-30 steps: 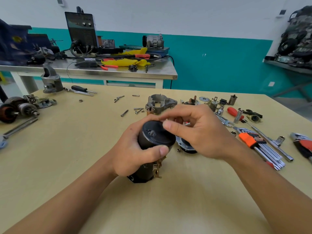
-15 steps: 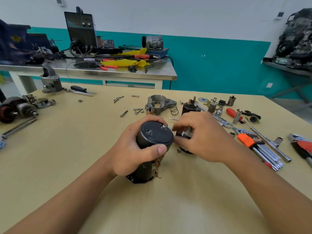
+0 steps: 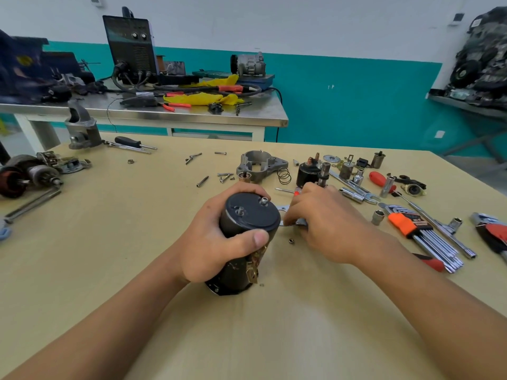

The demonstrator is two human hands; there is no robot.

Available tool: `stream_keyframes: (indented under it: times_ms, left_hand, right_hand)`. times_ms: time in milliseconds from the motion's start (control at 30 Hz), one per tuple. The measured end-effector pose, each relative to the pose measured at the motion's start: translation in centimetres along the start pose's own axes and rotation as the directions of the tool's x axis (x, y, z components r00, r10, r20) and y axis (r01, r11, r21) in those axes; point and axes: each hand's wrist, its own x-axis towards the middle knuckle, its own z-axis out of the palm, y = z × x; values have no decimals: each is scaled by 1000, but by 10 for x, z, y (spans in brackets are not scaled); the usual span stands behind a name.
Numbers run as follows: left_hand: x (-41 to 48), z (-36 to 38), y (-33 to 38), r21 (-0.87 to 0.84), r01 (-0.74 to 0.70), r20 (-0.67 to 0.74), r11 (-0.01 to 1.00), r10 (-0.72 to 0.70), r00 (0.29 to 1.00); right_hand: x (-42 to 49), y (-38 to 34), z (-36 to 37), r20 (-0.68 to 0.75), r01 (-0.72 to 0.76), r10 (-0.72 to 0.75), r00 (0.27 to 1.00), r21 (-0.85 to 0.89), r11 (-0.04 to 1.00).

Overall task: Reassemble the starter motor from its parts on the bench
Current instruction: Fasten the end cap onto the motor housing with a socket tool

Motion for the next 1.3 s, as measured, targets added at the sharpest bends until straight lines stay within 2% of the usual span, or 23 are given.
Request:
stream_keyframes:
  times_ms: [67, 200, 333, 633, 700, 767, 800, 867, 933, 1033, 1300]
  left_hand:
    - [0, 0, -1, -3, 1, 3, 1000, -1, 1000]
    - [0, -1, -1, -12, 12, 11, 1000, -12, 1000]
    - [-1, -1, -1, -24, 20, 16, 1000, -19, 1000]
    - [0, -2, -1, -28, 31, 3, 999, -31, 1000]
    - [0, -1, -1, -31, 32, 2, 999, -32, 999]
    - [0, 0, 0, -44, 30, 1, 999, -30, 1000]
    - [0, 1, 0, -49, 29, -2, 998, -29, 1000]
    - [1, 3, 1, -56, 26, -6, 998, -27, 1000]
    - [2, 4, 1, -58, 23, -10, 998, -24, 1000]
    - [4, 6, 2, -66, 29, 9, 997, -28, 1000]
    - [9, 10, 2, -25, 62, 12, 998, -62, 998]
  right_hand:
    - [-1, -4, 1, 38, 42, -42, 998, -7, 999]
    - [-6, -13, 0, 183, -44, 37, 982, 32, 999]
    - [-6, -15, -2, 261, -38, 32, 965, 21, 999]
    - [-6, -9, -3, 263, -80, 32, 964, 176, 981]
    - [-5, -4, -2, 207, -81, 32, 978, 237, 968]
    - [-4, -2, -6, 5, -79, 84, 996, 404, 911]
    - [-4, -2, -11, -137, -39, 133, 982, 541, 840]
    - [-8, -7, -24, -370, 169, 231, 900, 785, 597]
    - [-12, -16, -34, -484, 375, 216, 848, 836, 400]
    - [-15, -31, -36, -496, 446, 97, 863, 838, 313]
    - [-14, -26, -36, -362, 333, 19, 932, 875, 351]
